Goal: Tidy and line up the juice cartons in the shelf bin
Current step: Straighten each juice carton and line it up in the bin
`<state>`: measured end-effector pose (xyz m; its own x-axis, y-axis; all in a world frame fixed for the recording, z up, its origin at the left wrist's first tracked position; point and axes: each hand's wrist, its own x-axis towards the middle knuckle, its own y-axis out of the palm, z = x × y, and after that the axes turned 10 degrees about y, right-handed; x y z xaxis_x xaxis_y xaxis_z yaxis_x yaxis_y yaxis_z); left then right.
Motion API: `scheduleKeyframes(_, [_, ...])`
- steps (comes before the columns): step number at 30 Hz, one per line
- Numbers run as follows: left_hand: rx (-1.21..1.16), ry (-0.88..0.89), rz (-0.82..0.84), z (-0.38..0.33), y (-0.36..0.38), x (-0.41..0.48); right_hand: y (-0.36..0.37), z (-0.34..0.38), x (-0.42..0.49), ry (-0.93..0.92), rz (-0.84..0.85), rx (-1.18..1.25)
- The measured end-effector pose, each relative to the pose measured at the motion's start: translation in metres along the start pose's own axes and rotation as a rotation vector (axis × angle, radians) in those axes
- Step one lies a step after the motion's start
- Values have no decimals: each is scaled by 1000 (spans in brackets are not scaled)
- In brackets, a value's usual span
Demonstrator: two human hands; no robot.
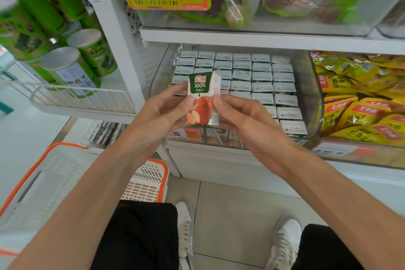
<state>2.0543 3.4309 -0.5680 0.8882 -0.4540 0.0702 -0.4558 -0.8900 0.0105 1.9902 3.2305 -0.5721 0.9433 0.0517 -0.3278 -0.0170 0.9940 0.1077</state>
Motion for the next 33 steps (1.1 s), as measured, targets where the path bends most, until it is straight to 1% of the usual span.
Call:
scheduleKeyframes(3, [6,-16,57,-2,0,-2,1,-2,1,-8,-3,-49])
scheduleKeyframes(6, [9,-19,21,-3,0,-2,3,-5,3,2,-62,-4])
scheduleKeyframes(9, [-7,-30,0,-3,-2,-2,2,-6,7,-49,-159,-92])
scheduleKeyframes(11, [-25,-32,4,-3,-3,-4,1,-6,7,-64,-191,-122])
scheduleKeyframes(15, [-31,-8,1,-5,-4,-4,-1,-3,9,-54,-189,-79])
scheduleKeyframes(18, [18,10,-15,-3,-5,-2,1,-2,8,-38,-140,-24])
scheduleKeyframes(21, [70,-4,30,-2,-4,-2,2,-2,6,-30,-98,-77])
scheduleKeyframes(23, [90,-20,75,-1,-4,-2,1,-2,5,-51,-110,-145])
scheduleKeyframes(28, [54,-47,43,0,-4,-2,1,-2,5,-63,-74,-149])
scheduleKeyframes(33, [-11,-46,16,0,-5,-3,0,-4,8,-90,-102,-89])
